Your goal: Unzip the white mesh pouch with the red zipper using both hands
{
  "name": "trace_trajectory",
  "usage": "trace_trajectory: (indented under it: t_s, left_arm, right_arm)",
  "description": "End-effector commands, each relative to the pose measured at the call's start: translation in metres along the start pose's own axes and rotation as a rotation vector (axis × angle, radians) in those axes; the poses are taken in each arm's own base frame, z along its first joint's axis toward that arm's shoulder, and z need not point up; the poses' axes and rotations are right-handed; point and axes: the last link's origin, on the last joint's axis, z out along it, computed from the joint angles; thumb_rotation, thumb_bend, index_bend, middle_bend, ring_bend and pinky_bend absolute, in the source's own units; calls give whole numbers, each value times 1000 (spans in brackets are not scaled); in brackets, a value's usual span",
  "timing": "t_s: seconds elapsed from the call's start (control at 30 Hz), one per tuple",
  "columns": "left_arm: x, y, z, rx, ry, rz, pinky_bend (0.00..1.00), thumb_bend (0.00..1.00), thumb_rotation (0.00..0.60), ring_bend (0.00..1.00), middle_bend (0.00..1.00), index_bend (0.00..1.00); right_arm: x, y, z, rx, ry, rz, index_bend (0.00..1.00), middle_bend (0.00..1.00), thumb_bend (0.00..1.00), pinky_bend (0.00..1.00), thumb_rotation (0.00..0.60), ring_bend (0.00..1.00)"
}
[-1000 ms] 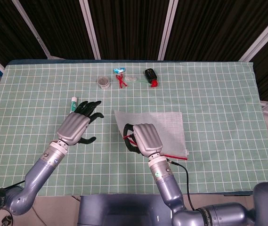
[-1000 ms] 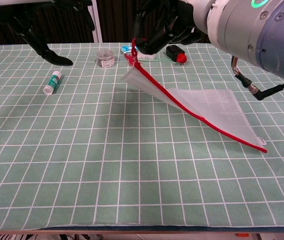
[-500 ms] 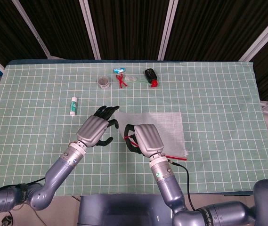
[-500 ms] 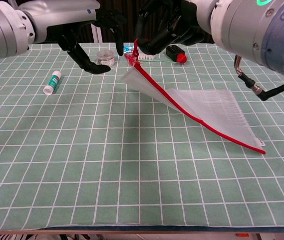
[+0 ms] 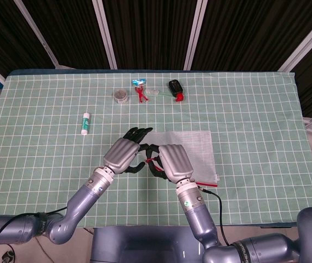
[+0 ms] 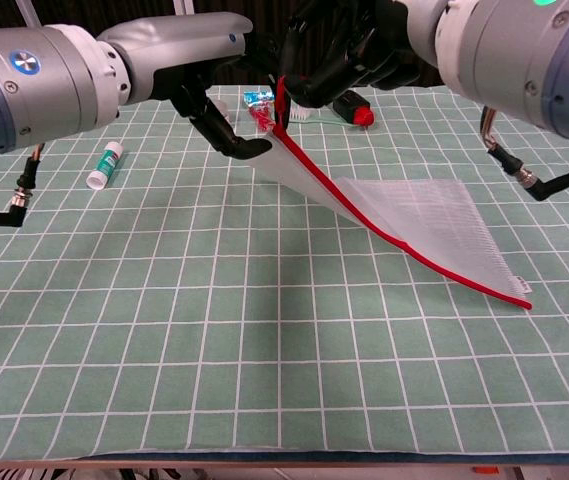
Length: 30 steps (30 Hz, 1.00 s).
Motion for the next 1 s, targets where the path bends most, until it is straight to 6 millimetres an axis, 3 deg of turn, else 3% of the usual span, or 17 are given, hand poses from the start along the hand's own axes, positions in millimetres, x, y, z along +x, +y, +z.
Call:
trace_trajectory:
  t_s: [0.03, 1.0]
  left_arm:
    - [-2, 3, 1, -4, 1, 0, 0, 354, 600, 0, 0, 490]
    - [-1, 5, 5, 8, 34, -17, 0, 421, 600, 0, 41, 595]
  right_arm:
    - [1, 0, 0, 0, 0, 1, 700, 1000, 587, 1000, 600, 1000]
    - [4, 6, -3, -12, 2, 9, 700, 1000, 588, 1000, 600, 1000]
